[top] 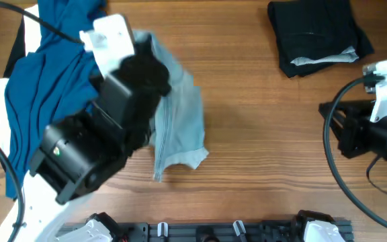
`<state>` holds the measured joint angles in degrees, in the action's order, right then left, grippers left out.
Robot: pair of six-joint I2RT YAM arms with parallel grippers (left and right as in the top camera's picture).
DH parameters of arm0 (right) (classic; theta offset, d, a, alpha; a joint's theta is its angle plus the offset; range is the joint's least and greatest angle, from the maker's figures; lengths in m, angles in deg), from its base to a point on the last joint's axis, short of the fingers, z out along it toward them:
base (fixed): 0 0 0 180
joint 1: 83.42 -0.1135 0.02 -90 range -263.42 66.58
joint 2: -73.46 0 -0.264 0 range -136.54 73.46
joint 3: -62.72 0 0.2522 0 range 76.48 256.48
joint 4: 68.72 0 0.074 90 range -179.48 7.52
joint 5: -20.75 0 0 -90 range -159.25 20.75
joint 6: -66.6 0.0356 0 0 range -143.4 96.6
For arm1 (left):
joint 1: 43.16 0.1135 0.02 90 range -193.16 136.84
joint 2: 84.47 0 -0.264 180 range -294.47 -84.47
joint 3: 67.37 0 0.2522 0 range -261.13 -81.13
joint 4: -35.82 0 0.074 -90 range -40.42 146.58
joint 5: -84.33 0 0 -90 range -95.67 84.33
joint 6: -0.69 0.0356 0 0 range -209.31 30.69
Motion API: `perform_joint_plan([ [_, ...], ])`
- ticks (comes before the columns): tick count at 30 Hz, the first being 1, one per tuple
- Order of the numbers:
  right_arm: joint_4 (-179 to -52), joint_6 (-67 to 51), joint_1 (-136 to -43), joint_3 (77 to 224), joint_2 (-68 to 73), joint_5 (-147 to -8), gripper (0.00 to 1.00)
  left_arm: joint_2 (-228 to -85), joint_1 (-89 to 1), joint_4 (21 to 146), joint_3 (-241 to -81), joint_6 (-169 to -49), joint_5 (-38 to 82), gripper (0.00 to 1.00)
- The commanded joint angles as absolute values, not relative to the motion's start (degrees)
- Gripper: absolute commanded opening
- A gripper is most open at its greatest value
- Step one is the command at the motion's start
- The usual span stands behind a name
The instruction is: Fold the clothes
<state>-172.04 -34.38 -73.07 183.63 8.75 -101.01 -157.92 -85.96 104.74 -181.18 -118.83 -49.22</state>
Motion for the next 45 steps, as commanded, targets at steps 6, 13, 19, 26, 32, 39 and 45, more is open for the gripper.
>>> perform_joint_plan([
  [6,-161.0,-35.4,-73.0,172.6,4.6,-112.1,0.56,-164.4,-74.8,89.4,-182.7,-111.6,-33.2,0.04],
  [13,-142.0,-30.7,-83.2,158.1,-0.6,-113.3,0.67,-165.1,-72.3,84.1,-182.7,-111.6,-31.2,0.04],
  [19,-119.2,-15.8,-99.0,147.4,-5.2,-103.8,0.69,-165.4,-70.9,82.9,-182.7,-111.6,-31.1,0.04],
  [26,-101.1,-0.3,-119.4,144.0,-14.3,-82.9,0.71,-165.5,-70.9,83.2,-182.7,-111.6,-30.9,0.04],
  [32,-91.9,9.1,-126.2,144.0,-20.4,-74.7,0.7,-165.5,-70.9,84.1,-182.7,-111.6,-30.5,0.04],
  [39,-86.6,21.1,-127.0,144.0,-29.6,-68.7,0.52,-165.0,-70.8,85.2,-182.7,-111.6,-30.6,0.04],
  [45,-94.6,21.4,-125.0,144.0,-28.4,-69.1,0.15,-162.0,-68.5,87.0,-182.7,-111.6,-30.5,0.04],
])
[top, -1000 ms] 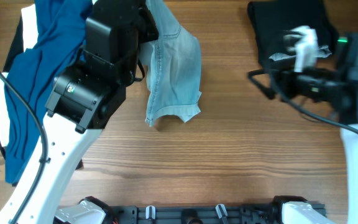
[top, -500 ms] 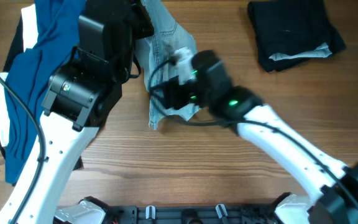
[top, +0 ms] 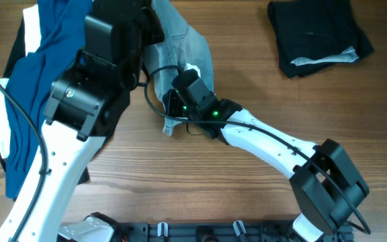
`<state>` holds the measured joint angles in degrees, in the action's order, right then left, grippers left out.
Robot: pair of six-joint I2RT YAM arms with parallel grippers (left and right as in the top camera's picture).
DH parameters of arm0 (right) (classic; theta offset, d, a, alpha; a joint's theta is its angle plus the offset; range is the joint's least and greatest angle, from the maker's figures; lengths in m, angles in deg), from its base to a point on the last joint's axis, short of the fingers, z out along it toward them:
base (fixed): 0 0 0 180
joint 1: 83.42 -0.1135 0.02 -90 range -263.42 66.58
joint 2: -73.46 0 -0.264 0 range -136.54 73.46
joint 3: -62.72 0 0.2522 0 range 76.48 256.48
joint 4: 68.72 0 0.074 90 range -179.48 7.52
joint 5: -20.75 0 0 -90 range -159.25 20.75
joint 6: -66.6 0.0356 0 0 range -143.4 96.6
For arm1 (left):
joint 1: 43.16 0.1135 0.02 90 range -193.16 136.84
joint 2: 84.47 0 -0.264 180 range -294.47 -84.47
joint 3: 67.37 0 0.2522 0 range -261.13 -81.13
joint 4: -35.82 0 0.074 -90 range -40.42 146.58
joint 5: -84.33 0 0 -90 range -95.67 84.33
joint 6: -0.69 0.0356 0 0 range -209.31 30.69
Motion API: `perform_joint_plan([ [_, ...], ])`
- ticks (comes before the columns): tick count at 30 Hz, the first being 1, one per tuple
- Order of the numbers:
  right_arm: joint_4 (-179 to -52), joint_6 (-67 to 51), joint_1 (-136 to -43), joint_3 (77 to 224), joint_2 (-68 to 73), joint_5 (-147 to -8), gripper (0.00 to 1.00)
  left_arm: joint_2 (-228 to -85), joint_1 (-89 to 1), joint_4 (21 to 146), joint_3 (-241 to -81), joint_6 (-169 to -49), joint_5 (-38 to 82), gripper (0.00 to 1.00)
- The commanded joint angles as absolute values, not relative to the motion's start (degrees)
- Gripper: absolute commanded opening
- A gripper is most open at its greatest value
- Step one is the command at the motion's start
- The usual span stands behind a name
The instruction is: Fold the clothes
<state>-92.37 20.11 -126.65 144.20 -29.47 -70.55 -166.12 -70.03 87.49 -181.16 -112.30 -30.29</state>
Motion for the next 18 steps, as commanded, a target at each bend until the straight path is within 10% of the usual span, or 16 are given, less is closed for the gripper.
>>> perform_joint_plan([
  [1,-95.7,20.9,-124.4,144.0,-27.9,-69.3,0.09,-161.7,-68.4,87.3,-182.7,-111.6,-30.6,0.04],
  [18,-134.4,-13.6,-82.8,153.0,19.5,-85.8,0.04,-144.5,-71.9,97.9,-182.7,-109.0,-18.1,0.04],
])
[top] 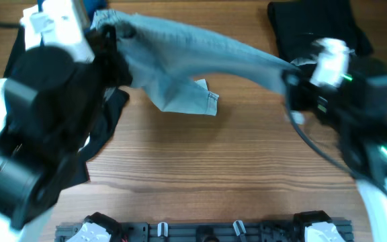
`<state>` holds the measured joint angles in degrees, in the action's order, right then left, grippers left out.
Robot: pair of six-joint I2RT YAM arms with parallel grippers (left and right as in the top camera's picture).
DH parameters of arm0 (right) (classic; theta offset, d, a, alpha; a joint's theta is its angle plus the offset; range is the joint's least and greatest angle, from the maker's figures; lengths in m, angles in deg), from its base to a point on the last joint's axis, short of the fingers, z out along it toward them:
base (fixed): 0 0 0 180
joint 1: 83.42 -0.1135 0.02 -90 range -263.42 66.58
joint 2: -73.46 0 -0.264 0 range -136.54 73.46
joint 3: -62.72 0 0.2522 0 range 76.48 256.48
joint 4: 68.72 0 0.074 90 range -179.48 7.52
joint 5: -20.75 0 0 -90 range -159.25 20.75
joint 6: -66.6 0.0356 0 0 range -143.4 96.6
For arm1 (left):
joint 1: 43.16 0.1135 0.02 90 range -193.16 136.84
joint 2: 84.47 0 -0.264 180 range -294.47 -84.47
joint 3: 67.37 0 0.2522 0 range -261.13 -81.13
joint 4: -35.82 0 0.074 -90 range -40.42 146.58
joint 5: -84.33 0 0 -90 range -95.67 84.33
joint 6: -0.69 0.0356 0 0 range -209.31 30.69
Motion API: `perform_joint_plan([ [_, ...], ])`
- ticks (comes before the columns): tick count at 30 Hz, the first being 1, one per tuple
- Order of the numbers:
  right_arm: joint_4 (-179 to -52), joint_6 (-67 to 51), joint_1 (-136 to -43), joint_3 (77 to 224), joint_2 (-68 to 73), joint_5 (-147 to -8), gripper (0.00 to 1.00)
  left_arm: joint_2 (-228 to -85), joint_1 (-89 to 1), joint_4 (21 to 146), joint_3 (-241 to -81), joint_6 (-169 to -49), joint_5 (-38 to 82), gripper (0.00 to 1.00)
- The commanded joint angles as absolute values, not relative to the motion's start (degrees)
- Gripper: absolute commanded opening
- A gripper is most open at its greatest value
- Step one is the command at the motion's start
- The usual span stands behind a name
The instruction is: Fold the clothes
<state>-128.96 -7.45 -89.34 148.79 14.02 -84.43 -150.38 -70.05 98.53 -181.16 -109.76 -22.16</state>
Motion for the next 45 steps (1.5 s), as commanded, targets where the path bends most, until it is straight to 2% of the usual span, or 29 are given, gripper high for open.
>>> perform_joint_plan([
  [1,-137.1,-14.5,-80.6,155.2,21.5,-86.5,0.04,-143.1,-73.5,98.6,-182.7,-109.0,-17.5,0.04],
  [4,-144.2,-16.1,-76.9,162.5,25.1,-86.5,0.04,-140.3,-78.5,100.8,-182.7,-109.0,-17.4,0.04],
  [9,-154.4,-20.0,-76.3,176.2,25.6,-85.6,0.04,-138.4,-85.0,106.1,-182.7,-109.3,-18.9,0.04],
  [12,-156.4,-21.9,-76.3,177.7,24.6,-83.2,0.04,-139.1,-85.3,113.4,-182.7,-114.5,-31.4,0.04],
  [18,-157.1,-26.8,-76.3,177.7,10.9,-87.1,0.04,-144.4,-84.8,117.5,-182.6,-116.0,-41.2,0.04],
  [22,-155.9,-31.3,-76.7,177.7,-4.8,-92.6,0.04,-153.8,-79.4,117.7,-182.6,-116.8,-40.4,0.04],
  [30,-143.8,-30.2,-82.5,177.7,-34.1,-93.4,0.04,-179.6,-65.8,113.7,-182.6,-116.7,-28.0,0.04],
  [35,-127.4,-27.3,-85.1,177.7,-46.8,-94.2,0.04,-194.3,-60.4,102.4,-182.6,-116.2,-26.4,0.04],
  [40,-109.1,-23.3,-87.6,177.7,-52.7,-90.6,0.04,-202.9,-56.7,90.0,-182.6,-115.5,-25.4,0.04],
  [41,-105.8,-23.4,-88.1,177.7,-53.4,-90.6,0.07,-204.1,-56.2,87.8,-182.6,-115.5,-25.4,0.04],
  [42,-102.8,-23.3,-88.5,177.7,-53.9,-90.0,0.17,-205.1,-55.8,85.6,-182.6,-115.5,-25.4,0.08],
  [43,-99.9,-23.3,-89.0,177.7,-54.5,-88.9,0.33,-205.8,-55.5,83.6,-182.6,-115.5,-25.3,0.19],
  [44,-97.2,-23.2,-89.4,177.7,-54.8,-87.1,0.51,-206.4,-55.1,81.6,-182.6,-115.5,-25.4,0.56],
  [45,-94.1,-23.1,-89.9,177.7,-55.2,-85.0,0.76,-207.0,-54.9,79.1,-182.6,-115.5,-25.4,0.76],
])
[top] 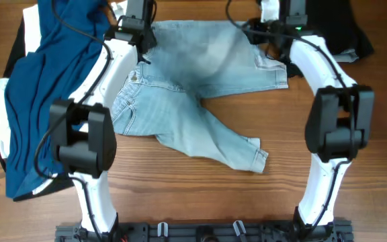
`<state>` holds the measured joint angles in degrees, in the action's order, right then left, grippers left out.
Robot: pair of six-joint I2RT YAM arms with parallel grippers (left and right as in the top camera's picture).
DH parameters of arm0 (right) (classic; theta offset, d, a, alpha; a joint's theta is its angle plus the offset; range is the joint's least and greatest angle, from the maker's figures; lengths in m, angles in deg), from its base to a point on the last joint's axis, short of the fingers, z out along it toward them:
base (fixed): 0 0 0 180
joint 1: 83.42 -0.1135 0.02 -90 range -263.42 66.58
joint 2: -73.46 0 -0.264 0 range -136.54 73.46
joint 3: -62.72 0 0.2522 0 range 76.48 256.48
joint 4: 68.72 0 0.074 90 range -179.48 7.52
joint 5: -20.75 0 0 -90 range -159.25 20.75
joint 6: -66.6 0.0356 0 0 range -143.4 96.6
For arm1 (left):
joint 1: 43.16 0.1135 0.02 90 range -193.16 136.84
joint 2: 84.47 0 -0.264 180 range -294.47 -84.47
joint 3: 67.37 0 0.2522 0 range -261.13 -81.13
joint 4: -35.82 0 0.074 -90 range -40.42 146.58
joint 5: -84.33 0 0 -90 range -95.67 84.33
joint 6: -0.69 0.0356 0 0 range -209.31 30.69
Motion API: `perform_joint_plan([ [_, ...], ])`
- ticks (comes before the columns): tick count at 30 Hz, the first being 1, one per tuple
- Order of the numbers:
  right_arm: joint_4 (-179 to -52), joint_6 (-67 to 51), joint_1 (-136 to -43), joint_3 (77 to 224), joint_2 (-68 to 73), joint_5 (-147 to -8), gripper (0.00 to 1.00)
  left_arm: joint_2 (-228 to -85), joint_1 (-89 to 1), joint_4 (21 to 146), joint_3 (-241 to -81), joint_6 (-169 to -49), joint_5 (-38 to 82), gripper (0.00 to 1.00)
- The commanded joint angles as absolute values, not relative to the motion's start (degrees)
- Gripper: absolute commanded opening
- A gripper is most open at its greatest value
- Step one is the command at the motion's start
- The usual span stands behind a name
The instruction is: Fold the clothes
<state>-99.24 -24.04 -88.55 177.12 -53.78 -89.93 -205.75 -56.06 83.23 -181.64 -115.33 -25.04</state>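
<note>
Light blue jeans (200, 74) lie spread on the wooden table. The waist (123, 101) is at the left; one leg runs to the lower right and ends at a hem (255, 158), the other reaches up and right to a hem (274, 72). My left gripper (141, 42) is at the far left corner of the jeans, shut on the denim. At the far right corner my right gripper (259, 32) is shut on the upper leg. Seen from overhead, the arms largely cover the fingertips.
A heap of blue cloth (39, 87) over black and white garments fills the left edge. A folded black garment (356, 30) lies at the far right, partly behind the right arm. The arms' base rail (200, 232) runs along the front edge.
The jeans were stretched in the air between both grippers. They now lie flat on the table, with both grippers low at the far edge and the legs spread toward the front and right.
The left gripper was at the bunched jeans beside the blue heap while the right arm rested at the right. Then the right arm had reached over to the jeans. Then both held them stretched across the table. Now they lie spread out.
</note>
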Motion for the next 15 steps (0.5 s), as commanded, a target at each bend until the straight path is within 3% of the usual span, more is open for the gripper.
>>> perform_joint_plan([
  [1,-92.3,-22.6,-89.9,177.7,-55.2,-83.5,0.84,-207.1,-54.8,77.9,-182.6,-115.2,-25.4,0.91],
  [2,-90.8,-21.2,-89.9,177.7,-55.2,-82.2,0.99,-207.1,-54.7,76.4,-182.6,-114.1,-25.5,1.0],
  [7,-97.4,-18.8,-88.8,179.9,-53.9,-83.1,1.0,-204.7,-54.2,78.5,-182.9,-110.2,-25.1,1.0],
  [15,-132.7,-13.8,-89.2,180.5,-49.6,-89.5,1.0,-200.5,-54.1,100.7,-182.6,-107.3,-11.2,1.0],
])
